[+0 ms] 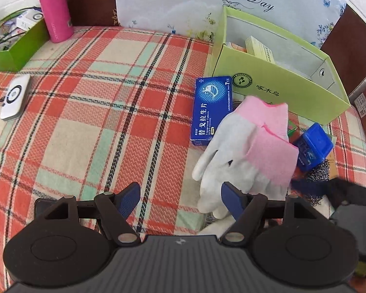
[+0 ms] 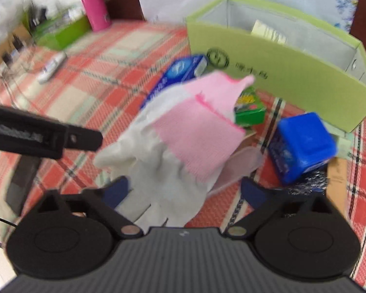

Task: Organize objects
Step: 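Move the right gripper to the pink-and-white gloves and grasp them, then carry the gloves into the lime-green box and open the right gripper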

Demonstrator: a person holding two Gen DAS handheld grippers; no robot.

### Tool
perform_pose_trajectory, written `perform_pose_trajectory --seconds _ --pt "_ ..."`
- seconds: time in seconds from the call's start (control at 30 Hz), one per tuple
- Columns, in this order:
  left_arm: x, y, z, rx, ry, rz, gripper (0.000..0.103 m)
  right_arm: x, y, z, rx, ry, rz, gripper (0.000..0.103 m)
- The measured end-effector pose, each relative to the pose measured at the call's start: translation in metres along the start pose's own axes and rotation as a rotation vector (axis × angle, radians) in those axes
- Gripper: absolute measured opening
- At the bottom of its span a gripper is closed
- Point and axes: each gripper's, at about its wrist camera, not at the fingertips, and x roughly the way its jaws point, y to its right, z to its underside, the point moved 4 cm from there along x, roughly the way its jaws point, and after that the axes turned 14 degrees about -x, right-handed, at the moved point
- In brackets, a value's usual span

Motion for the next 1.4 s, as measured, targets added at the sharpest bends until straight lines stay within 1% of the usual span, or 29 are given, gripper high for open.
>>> perform_pose_trajectory --seconds 0.03,0.13,0.2,0.27,0.37,0.47,0.53,0.6,0.7,0.77,0.8,0.9,1.03,1.07,1.1,1.13,1.17,1.2,1.27,1.33,1.4 --pt "0.002 0.000 -0.002 0.002 -0.003 0.010 0.076 -0.002 0.000 0.003 -0.012 -0.012 0.021 0.019" --pt "0.013 0.001 -0.008 -0.004 -0.019 0.049 0.076 -0.019 0.005 0.012 -0.014 0.017 0.056 0.014" --pt "0.022 0.007 -0.011 -0.004 -0.039 0.077 0.076 -0.032 0.014 0.021 0.023 0.034 0.074 0.013" --pt "0.032 0.018 -0.013 -0.001 -0.062 0.103 0.076 -0.042 0.023 0.030 0.061 0.032 0.099 0.012" --pt "0.045 0.039 -0.011 0.032 -0.101 0.139 0.076 -0.052 0.033 0.041 0.129 0.026 0.103 0.012" --pt "0.055 0.058 -0.005 0.069 -0.149 0.163 0.076 -0.057 0.035 0.046 0.143 0.032 0.105 0.011" --pt "0.056 0.066 -0.004 0.085 -0.153 0.162 0.077 -0.059 0.035 0.046 0.144 0.040 0.104 0.011" --pt "0.054 0.070 -0.002 0.099 -0.155 0.185 0.077 -0.061 0.035 0.044 0.135 0.056 0.099 0.011" --pt "0.046 0.066 -0.004 0.055 -0.163 0.200 0.077 -0.065 0.031 0.039 0.113 0.096 0.073 0.011" --pt "0.038 0.061 -0.006 0.014 -0.148 0.249 0.077 -0.067 0.026 0.036 0.095 0.108 0.053 0.011" --pt "0.037 0.060 -0.006 0.000 -0.147 0.257 0.077 -0.065 0.024 0.035 0.089 0.105 0.048 0.011" --pt "0.044 0.064 -0.008 -0.012 -0.170 0.229 0.077 -0.062 0.019 0.033 0.082 0.102 0.031 0.011" --pt "0.051 0.079 -0.008 0.028 -0.163 0.212 0.077 -0.064 0.017 0.034 0.067 0.105 0.030 0.011" --pt "0.052 0.083 -0.009 0.042 -0.163 0.220 0.075 -0.064 0.019 0.034 0.068 0.105 0.032 0.011" --pt "0.054 0.087 -0.008 0.057 -0.161 0.232 0.073 -0.065 0.020 0.035 0.072 0.103 0.036 0.011" --pt "0.055 0.091 -0.006 0.079 -0.162 0.251 0.057 -0.065 0.022 0.036 0.078 0.100 0.041 0.011" --pt "0.055 0.095 -0.003 0.110 -0.168 0.265 0.025 -0.066 0.023 0.038 0.086 0.099 0.045 0.011" --pt "0.057 0.099 -0.001 0.146 -0.177 0.259 0.011 -0.067 0.025 0.039 0.092 0.099 0.051 0.011" --pt "0.052 0.102 0.003 0.167 -0.178 0.280 0.006 -0.070 0.029 0.041 0.104 0.103 0.068 0.011" --pt "0.040 0.099 0.003 0.155 -0.155 0.295 0.006 -0.077 0.034 0.043 0.124 0.120 0.080 0.011" --pt "0.025 0.094 -0.002 0.118 -0.127 0.313 0.006 -0.087 0.039 0.043 0.145 0.157 0.083 0.011"
